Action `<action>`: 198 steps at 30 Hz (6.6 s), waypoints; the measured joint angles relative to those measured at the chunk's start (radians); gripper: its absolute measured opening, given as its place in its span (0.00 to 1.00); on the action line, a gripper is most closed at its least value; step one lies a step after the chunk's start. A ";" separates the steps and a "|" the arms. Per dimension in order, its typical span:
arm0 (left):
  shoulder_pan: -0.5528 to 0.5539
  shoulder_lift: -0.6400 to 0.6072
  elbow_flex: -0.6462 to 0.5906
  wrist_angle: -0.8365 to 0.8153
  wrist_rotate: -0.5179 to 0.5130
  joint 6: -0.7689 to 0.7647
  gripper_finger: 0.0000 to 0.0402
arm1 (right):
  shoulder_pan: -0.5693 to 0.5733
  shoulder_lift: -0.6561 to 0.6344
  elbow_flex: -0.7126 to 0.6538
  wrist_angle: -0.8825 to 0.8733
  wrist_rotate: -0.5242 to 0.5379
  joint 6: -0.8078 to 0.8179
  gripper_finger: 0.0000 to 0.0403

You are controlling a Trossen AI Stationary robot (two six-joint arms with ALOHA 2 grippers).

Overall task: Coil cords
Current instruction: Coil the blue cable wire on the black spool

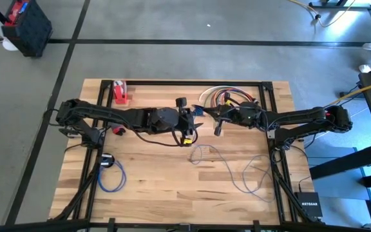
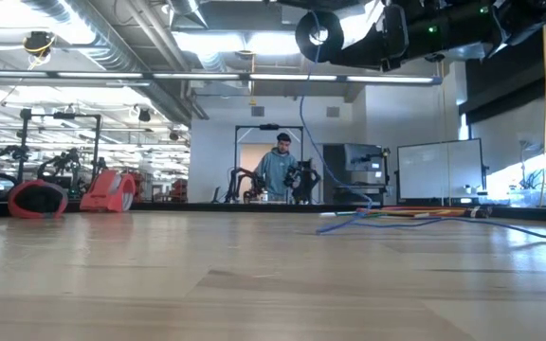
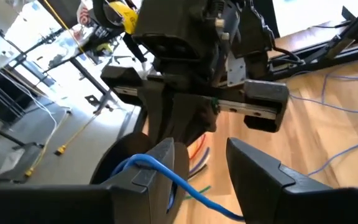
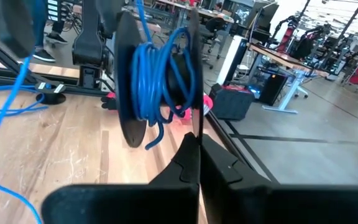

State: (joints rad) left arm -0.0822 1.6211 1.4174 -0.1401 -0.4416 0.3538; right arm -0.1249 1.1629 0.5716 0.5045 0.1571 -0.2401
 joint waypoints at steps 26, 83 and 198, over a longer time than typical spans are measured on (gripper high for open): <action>0.012 0.000 0.000 -0.044 -0.003 -0.007 0.36 | 0.000 0.000 0.000 0.000 -0.020 -0.003 0.00; 0.013 0.000 0.000 -0.062 0.136 -0.029 0.00 | 0.001 -0.158 -0.001 -0.122 -0.247 -0.021 0.29; -0.073 0.059 0.060 -0.395 -0.030 -0.467 0.25 | 0.001 -0.016 -0.001 0.156 -0.011 -0.020 0.01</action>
State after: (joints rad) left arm -0.1554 1.6803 1.4776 -0.5350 -0.4715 -0.1136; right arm -0.1242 1.1473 0.5710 0.6604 0.1463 -0.2602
